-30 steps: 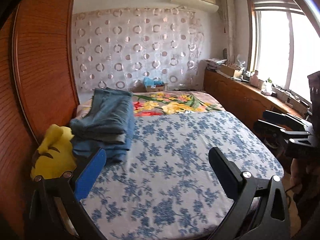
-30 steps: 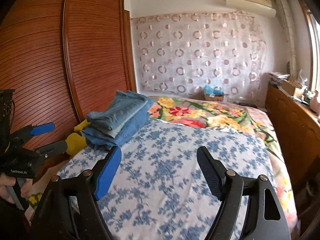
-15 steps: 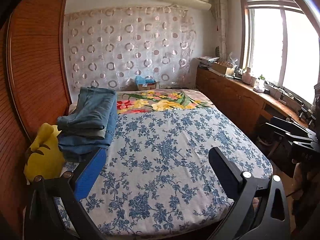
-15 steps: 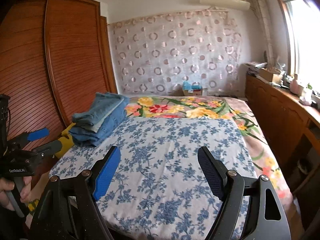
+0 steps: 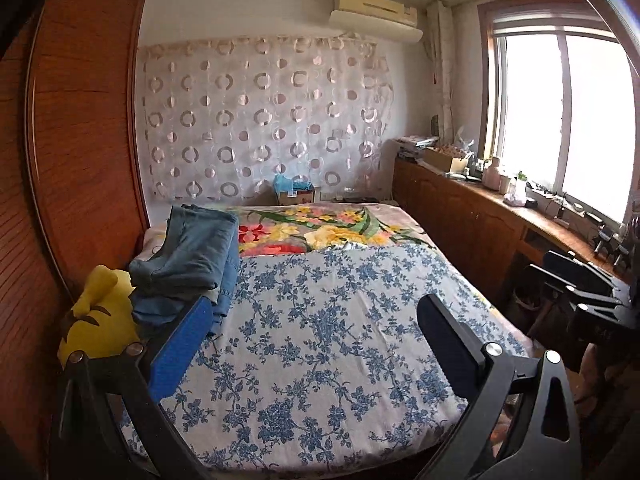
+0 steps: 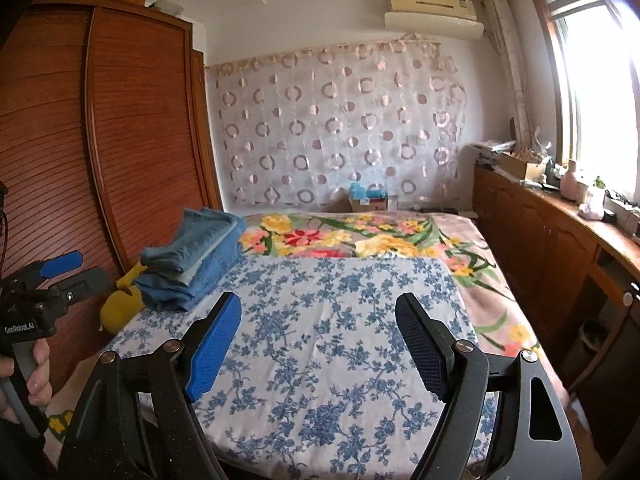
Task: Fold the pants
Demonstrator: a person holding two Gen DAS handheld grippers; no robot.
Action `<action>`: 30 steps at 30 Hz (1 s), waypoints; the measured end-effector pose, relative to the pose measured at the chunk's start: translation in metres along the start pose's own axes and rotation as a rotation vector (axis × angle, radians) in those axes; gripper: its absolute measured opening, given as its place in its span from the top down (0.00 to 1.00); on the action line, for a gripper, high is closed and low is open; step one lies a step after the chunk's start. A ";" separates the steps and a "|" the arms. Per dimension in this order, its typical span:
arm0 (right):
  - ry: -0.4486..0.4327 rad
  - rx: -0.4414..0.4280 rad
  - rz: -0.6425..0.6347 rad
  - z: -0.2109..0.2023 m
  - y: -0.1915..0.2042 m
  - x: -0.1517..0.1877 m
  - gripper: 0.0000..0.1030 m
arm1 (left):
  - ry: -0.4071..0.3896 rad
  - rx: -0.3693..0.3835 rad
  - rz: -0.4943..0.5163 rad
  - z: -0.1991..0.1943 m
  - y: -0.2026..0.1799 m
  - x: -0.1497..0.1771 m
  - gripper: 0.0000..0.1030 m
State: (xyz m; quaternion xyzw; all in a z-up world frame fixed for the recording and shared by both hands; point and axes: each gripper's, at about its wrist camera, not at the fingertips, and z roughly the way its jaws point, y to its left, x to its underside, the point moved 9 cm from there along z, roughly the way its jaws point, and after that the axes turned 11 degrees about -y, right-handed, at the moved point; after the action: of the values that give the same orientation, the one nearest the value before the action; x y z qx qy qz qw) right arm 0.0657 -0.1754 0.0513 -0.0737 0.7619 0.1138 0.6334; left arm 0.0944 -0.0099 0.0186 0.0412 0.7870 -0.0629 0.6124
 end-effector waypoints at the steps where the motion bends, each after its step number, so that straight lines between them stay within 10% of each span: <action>1: -0.006 0.003 0.000 -0.004 -0.005 0.001 0.21 | -0.005 -0.003 -0.002 -0.002 0.001 -0.002 0.01; 30: -0.046 0.004 -0.015 -0.005 -0.013 0.007 0.21 | -0.033 -0.043 0.007 -0.020 0.010 -0.007 0.01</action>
State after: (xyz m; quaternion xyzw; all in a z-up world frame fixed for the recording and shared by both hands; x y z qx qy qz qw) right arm 0.0630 -0.1891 0.0443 -0.0755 0.7469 0.1092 0.6516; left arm 0.0781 0.0030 0.0299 0.0298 0.7777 -0.0442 0.6264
